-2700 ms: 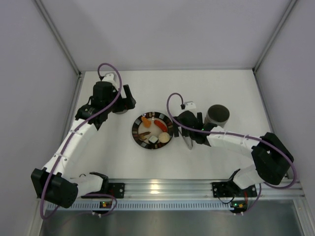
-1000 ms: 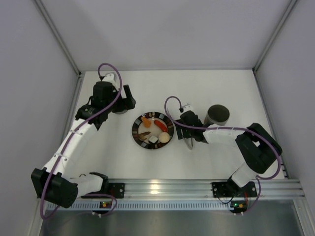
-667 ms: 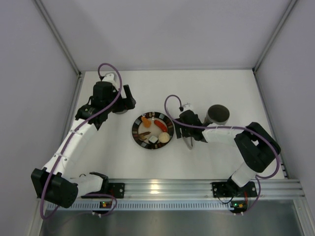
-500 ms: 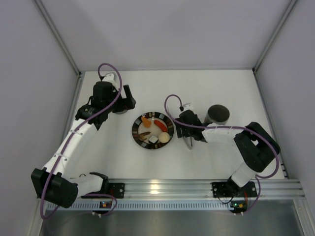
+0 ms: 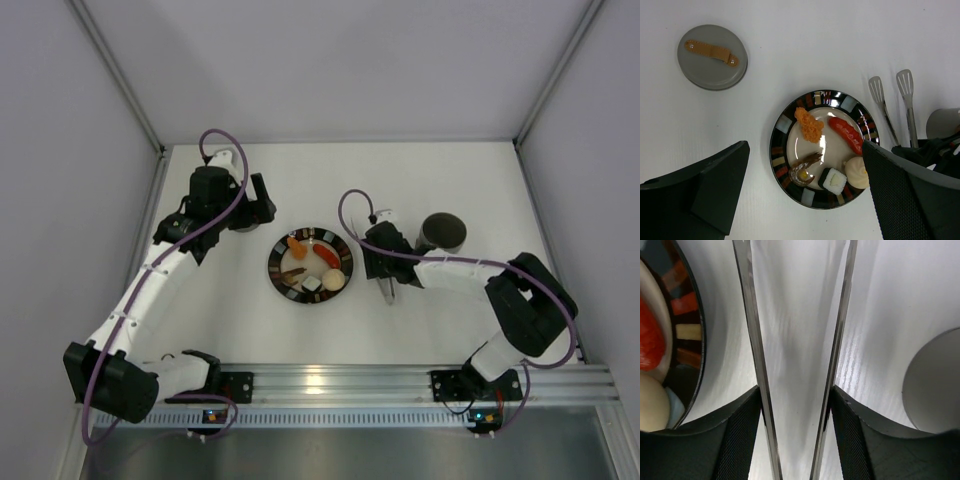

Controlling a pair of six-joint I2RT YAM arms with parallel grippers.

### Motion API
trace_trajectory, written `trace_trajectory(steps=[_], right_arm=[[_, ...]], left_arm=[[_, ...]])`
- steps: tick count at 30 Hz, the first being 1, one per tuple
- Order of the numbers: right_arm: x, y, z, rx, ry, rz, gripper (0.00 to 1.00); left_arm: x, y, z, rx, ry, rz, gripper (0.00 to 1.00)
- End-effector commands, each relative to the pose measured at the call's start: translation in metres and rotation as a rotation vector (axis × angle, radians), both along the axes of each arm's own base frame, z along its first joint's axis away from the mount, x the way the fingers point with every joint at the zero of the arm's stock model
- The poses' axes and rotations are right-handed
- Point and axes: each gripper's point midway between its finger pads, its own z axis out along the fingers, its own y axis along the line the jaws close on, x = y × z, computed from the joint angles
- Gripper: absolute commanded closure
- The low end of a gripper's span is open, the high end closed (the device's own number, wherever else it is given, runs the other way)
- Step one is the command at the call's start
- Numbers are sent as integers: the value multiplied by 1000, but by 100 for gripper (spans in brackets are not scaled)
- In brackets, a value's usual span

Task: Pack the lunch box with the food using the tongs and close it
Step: Pick up the clamp at the center of the board.

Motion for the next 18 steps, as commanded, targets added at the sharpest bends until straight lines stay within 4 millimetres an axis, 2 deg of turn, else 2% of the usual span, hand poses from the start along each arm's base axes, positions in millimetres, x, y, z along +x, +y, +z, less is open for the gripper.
trace_trajectory(steps=[1, 3, 6, 16, 18], right_arm=[[19, 0, 60, 43, -108, -41, 45], [21, -1, 80, 56, -141, -44, 44], [21, -3, 97, 59, -163, -46, 44], [16, -5, 118, 75, -163, -43, 43], [14, -3, 128, 90, -166, -30, 43]], left_arm=[[-3, 1, 8, 2, -27, -8, 1], [-3, 1, 8, 2, -27, -8, 1], [-3, 1, 9, 0, -29, -9, 1], [-6, 2, 5, 1, -18, -8, 1], [-7, 3, 5, 3, -18, -5, 1]])
